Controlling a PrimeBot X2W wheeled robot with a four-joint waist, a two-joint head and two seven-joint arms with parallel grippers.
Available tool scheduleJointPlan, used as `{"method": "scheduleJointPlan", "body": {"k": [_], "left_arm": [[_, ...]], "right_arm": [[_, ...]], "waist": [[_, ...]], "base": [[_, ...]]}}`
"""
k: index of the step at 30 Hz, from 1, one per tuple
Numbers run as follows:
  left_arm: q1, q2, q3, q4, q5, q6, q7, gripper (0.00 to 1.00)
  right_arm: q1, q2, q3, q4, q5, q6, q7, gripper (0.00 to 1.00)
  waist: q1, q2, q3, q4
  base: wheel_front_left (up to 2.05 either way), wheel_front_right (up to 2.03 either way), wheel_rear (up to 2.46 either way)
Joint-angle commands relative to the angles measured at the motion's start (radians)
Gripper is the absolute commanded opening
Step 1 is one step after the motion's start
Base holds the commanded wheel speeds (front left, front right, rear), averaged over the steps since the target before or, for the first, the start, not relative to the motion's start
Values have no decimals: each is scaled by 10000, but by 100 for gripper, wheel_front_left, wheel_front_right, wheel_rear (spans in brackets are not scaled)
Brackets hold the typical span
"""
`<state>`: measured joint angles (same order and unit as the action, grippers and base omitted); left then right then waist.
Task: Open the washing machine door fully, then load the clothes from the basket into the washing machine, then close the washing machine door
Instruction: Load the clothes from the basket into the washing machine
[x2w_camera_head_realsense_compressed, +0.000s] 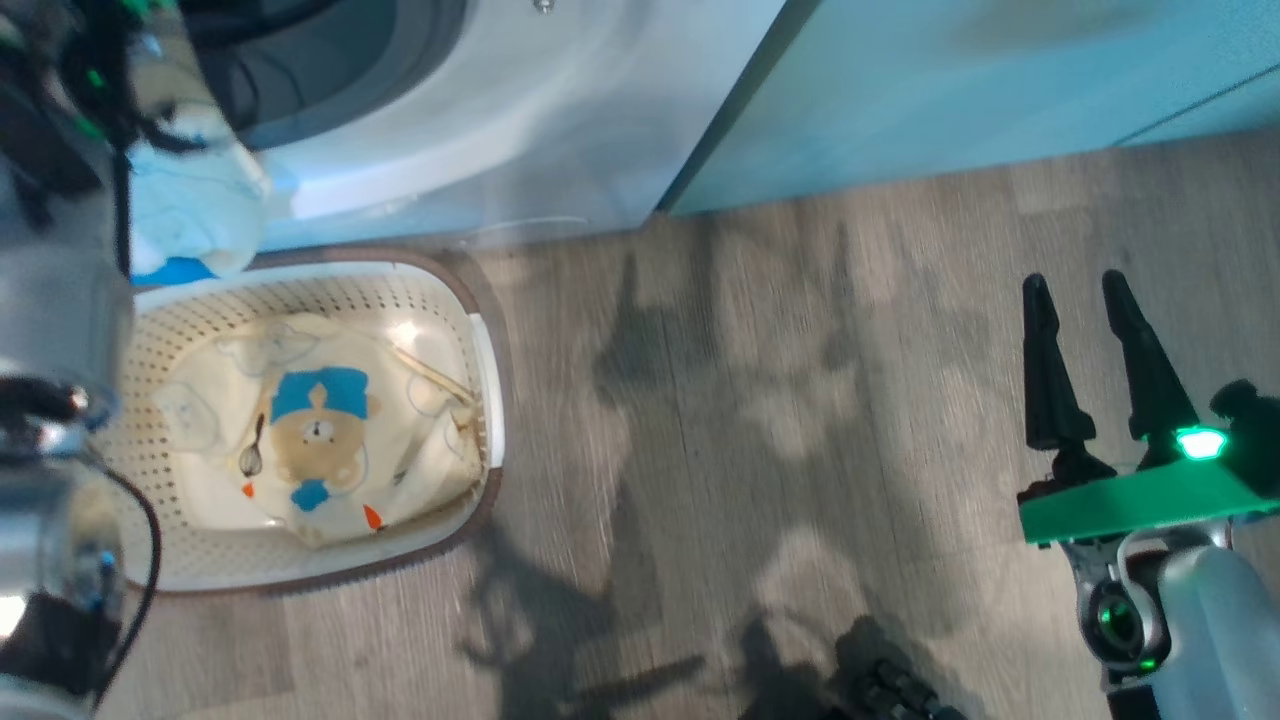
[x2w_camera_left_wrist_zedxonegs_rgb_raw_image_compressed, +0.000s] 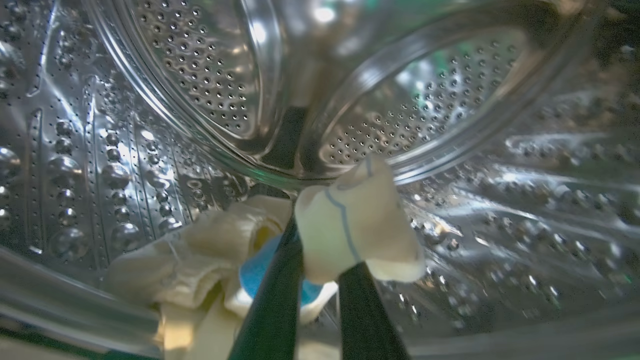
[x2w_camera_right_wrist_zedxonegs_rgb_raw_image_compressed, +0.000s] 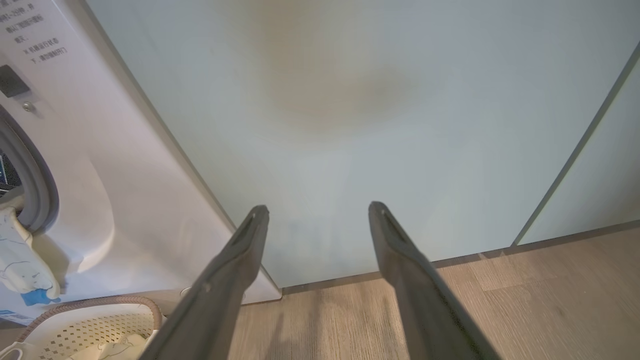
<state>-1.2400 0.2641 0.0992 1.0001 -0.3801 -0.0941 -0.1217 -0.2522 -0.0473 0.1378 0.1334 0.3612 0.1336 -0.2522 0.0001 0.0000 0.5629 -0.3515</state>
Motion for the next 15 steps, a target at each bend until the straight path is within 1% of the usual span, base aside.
{"method": "scheduleJointPlan", "body": {"k": [1, 7, 15], "left_arm": [[-479, 524, 183, -123, -20, 106, -119, 0], [-1594, 830, 272, 673, -46, 435, -596, 0], [-2415, 1249, 265, 1461, 29, 761, -995, 0]], "right_arm": [[-120, -30, 199, -318, 118, -29, -95, 100], [-377, -30, 319, -356, 188, -29, -95, 100], [-571, -30, 448, -425, 276, -29, -95, 100]], "waist": [[-1, 0, 259, -114], [-1, 0, 785, -342], [-1, 0, 1261, -572]], "base": [[0, 0, 0], [0, 0, 0], [0, 0, 0]]}}
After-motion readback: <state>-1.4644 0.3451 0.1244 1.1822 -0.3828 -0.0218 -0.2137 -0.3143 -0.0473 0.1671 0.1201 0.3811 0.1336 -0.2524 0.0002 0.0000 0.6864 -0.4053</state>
